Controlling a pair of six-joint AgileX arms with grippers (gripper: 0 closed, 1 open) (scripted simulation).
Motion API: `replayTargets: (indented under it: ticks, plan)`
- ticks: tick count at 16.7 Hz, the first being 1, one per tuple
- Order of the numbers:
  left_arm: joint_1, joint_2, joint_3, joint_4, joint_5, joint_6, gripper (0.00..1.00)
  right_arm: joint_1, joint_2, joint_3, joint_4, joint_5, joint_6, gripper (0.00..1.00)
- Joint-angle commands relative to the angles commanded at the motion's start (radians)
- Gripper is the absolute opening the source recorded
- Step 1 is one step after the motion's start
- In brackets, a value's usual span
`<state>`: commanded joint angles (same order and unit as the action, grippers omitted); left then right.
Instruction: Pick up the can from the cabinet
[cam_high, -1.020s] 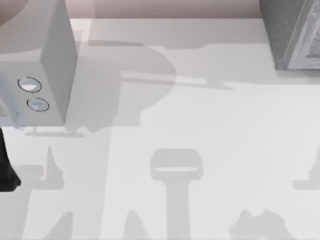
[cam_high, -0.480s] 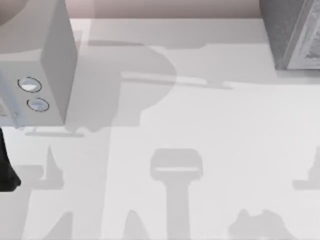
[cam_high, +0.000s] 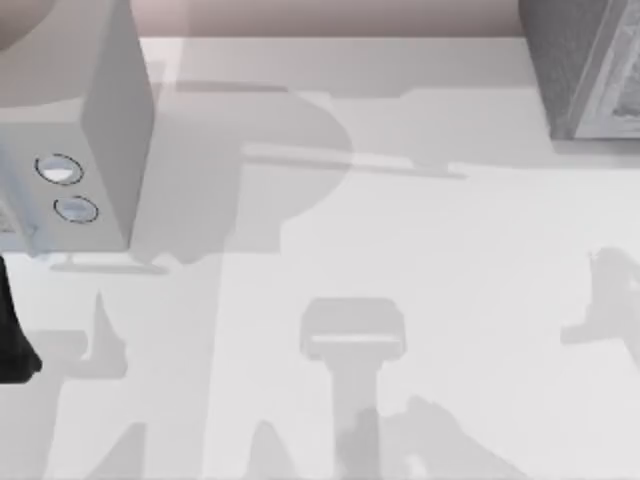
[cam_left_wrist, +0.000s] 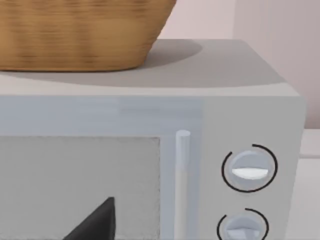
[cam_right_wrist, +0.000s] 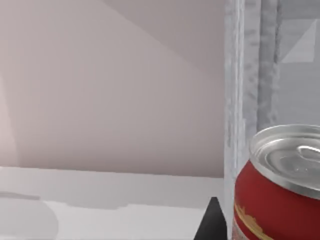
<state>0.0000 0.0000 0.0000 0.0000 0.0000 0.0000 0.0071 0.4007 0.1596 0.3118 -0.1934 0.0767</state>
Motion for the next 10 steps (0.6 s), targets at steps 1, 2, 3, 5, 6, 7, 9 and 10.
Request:
replayTargets:
  ticks: [1,2,3,5,6,7,9,10]
  plan:
    - [0.000,0.000,0.000,0.000,0.000,0.000,1.00,-0.003,0.056,0.020,0.040,-0.027,0.008,0.00]
    - [0.000,0.000,0.000,0.000,0.000,0.000,1.00,-0.006,0.112,0.038,0.080,-0.053,0.015,0.00]
    - [0.000,0.000,0.000,0.000,0.000,0.000,1.00,-0.010,0.166,0.056,0.117,-0.079,0.023,0.00]
    - [0.000,0.000,0.000,0.000,0.000,0.000,1.00,-0.018,0.273,0.090,0.190,-0.129,0.039,0.00]
    - [0.000,0.000,0.000,0.000,0.000,0.000,1.00,-0.022,0.326,0.106,0.226,-0.154,0.048,0.00]
    - [0.000,0.000,0.000,0.000,0.000,0.000,1.00,-0.027,0.381,0.121,0.259,-0.179,0.057,0.00]
    - [0.000,0.000,0.000,0.000,0.000,0.000,1.00,-0.037,0.488,0.151,0.327,-0.230,0.074,0.00]
    - [0.000,0.000,0.000,0.000,0.000,0.000,1.00,-0.042,0.540,0.167,0.362,-0.256,0.081,0.00]
